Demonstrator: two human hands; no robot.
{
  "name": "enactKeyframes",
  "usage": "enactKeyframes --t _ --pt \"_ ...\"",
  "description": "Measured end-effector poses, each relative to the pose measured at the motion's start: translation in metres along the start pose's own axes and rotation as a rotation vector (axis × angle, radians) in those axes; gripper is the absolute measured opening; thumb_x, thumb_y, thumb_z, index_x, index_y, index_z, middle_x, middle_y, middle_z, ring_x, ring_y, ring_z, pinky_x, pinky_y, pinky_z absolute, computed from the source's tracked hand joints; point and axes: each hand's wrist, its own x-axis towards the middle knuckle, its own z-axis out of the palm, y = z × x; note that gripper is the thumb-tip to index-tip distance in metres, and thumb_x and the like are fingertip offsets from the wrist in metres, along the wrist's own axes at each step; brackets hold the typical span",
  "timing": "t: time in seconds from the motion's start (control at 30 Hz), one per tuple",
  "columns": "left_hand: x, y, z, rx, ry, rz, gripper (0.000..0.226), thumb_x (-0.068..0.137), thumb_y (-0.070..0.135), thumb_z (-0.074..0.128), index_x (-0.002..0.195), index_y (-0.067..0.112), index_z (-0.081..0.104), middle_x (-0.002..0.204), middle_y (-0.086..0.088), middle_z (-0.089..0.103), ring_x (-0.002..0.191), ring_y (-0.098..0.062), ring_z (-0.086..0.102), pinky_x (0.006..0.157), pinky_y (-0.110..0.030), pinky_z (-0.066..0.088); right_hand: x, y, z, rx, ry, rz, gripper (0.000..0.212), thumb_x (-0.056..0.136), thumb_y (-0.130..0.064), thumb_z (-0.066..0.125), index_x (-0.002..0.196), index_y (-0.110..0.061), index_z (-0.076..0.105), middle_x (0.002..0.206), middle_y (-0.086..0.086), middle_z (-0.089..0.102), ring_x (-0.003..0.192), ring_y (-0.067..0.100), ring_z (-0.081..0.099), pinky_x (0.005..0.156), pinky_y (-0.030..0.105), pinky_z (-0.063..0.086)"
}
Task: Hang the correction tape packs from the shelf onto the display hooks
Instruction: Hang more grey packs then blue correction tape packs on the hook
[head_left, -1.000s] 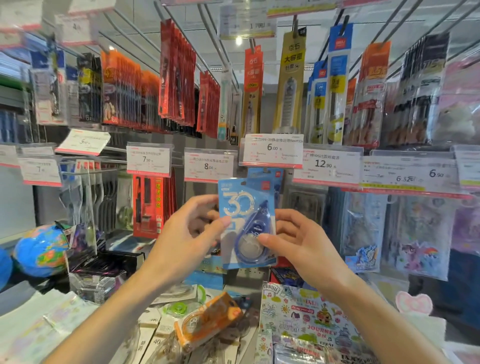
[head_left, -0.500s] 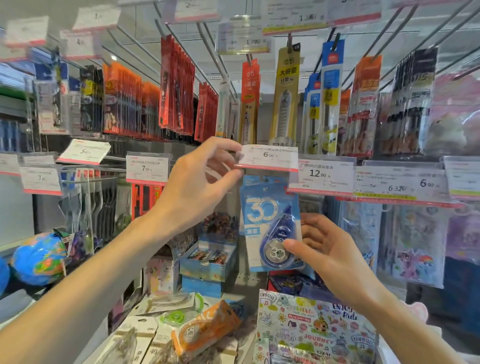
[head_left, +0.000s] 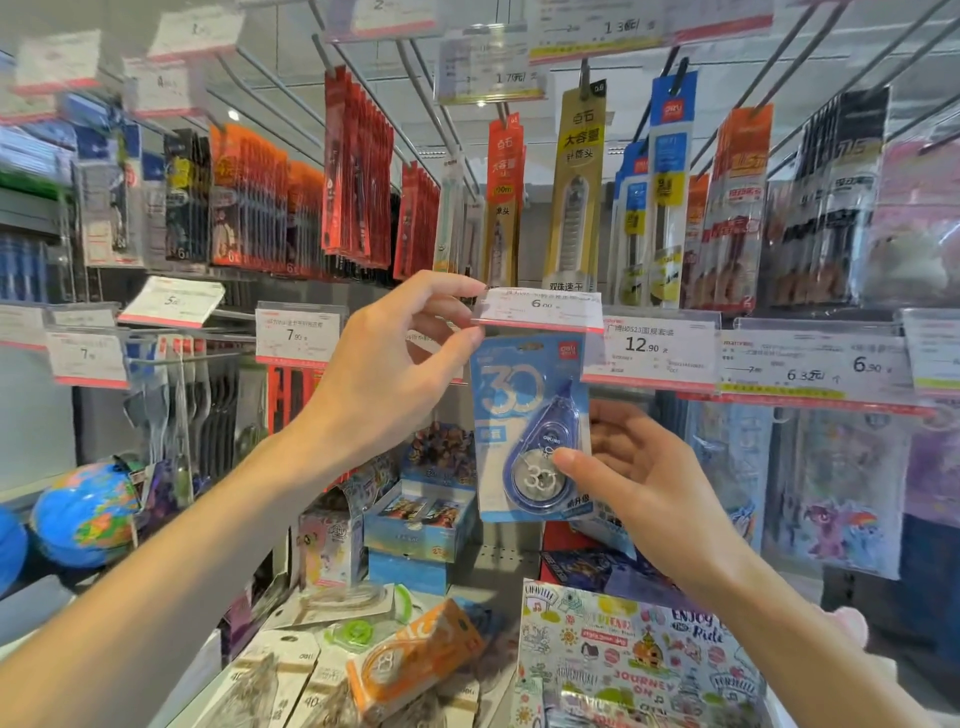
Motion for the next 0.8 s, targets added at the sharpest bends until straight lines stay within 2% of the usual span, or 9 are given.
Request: enactKeyframes --t 0.17,0.23,0.37,0.47,0.57,0.63,0.7,0.73,0.8 --pt "-0.007 -0.007 0.002 -0.018 -0.030 -0.028 0.031 0.096 0.023 0.071 0.124 0.035 0.064 0.101 0.018 0.070 0.091 -0.007 0.070 0.073 -0.018 0.056 -0.003 0.005 0.006 -0.004 0.041 -0.009 0.041 0.090 -0.031 0.080 0.126 -0.035 0.061 0.106 -0.012 0.081 0.099 0.008 0.077 0.096 0.028 0.059" --pt "-0.012 -0.010 0.005 -0.021 -0.028 -0.058 0.032 0.096 0.025 0.070 0.124 0.036 0.063 0.102 0.020 0.070 0.092 -0.007 0.070 0.075 -0.018 0.057 -0.004 0.008 0.010 -0.012 0.072 -0.004 0.043 0.091 -0.031 0.078 0.129 -0.035 0.058 0.105 -0.010 0.080 0.097 0.009 0.077 0.092 0.030 0.061" --pt "-0.035 -0.023 0.016 -0.053 0.003 -0.154 0.027 0.096 0.025 0.071 0.120 0.035 0.064 0.102 0.021 0.070 0.092 -0.005 0.070 0.076 -0.023 0.059 -0.004 0.014 0.018 -0.059 0.169 0.007 0.062 0.091 -0.038 0.076 0.144 -0.039 0.045 0.113 -0.006 0.072 0.094 0.010 0.075 0.082 0.030 0.061" --pt "-0.059 -0.033 0.035 -0.072 0.030 -0.213 0.027 0.097 0.025 0.069 0.119 0.039 0.061 0.101 0.020 0.070 0.094 -0.002 0.067 0.076 -0.012 0.053 0.000 0.020 0.024 -0.138 0.218 -0.021 0.063 0.094 -0.037 0.074 0.147 -0.047 0.042 0.116 -0.016 0.072 0.097 0.001 0.072 0.074 0.022 0.058" --pt "-0.077 -0.041 0.060 -0.055 0.020 -0.235 0.042 0.100 0.024 0.065 0.135 0.044 0.052 0.109 0.023 0.067 0.102 0.003 0.064 0.080 -0.009 0.051 0.007 0.029 0.030 -0.161 0.244 -0.018 0.060 0.098 -0.034 0.071 0.149 -0.048 0.044 0.128 -0.016 0.069 0.100 -0.005 0.070 0.074 0.017 0.058" --pt "-0.082 -0.048 0.076 -0.037 -0.006 -0.236 0.048 0.103 0.027 0.061 0.146 0.043 0.045 0.124 0.028 0.056 0.112 0.008 0.058 0.084 -0.008 0.050 0.011 0.034 0.033 -0.180 0.261 -0.027 0.057 0.100 -0.031 0.067 0.149 -0.049 0.044 0.137 -0.019 0.061 0.109 -0.015 0.062 0.076 0.005 0.052" --pt "-0.081 -0.059 0.087 -0.051 -0.007 -0.259 0.049 0.104 0.029 0.058 0.150 0.039 0.043 0.125 0.028 0.050 0.115 0.011 0.055 0.084 -0.008 0.049 0.016 0.040 0.035 -0.192 0.278 -0.025 0.056 0.102 -0.029 0.065 0.149 -0.049 0.043 0.137 -0.023 0.054 0.111 -0.028 0.053 0.076 -0.004 0.044" --pt "-0.078 -0.065 0.091 -0.069 0.001 -0.290 0.047 0.104 0.032 0.057 0.149 0.040 0.044 0.123 0.027 0.048 0.113 0.010 0.057 0.084 -0.009 0.050 0.019 0.043 0.036 -0.201 0.284 -0.015 0.055 0.103 -0.029 0.064 0.150 -0.048 0.043 0.138 -0.023 0.053 0.113 -0.027 0.052 0.078 -0.003 0.045" --pt "-0.070 -0.076 0.099 -0.095 -0.001 -0.374 0.040 0.103 0.040 0.056 0.142 0.047 0.046 0.120 0.027 0.047 0.109 0.004 0.062 0.086 -0.017 0.051 0.027 0.048 0.037 -0.213 0.294 0.012 0.055 0.103 -0.027 0.062 0.153 -0.043 0.044 0.141 -0.016 0.057 0.119 -0.010 0.058 0.088 0.009 0.051"
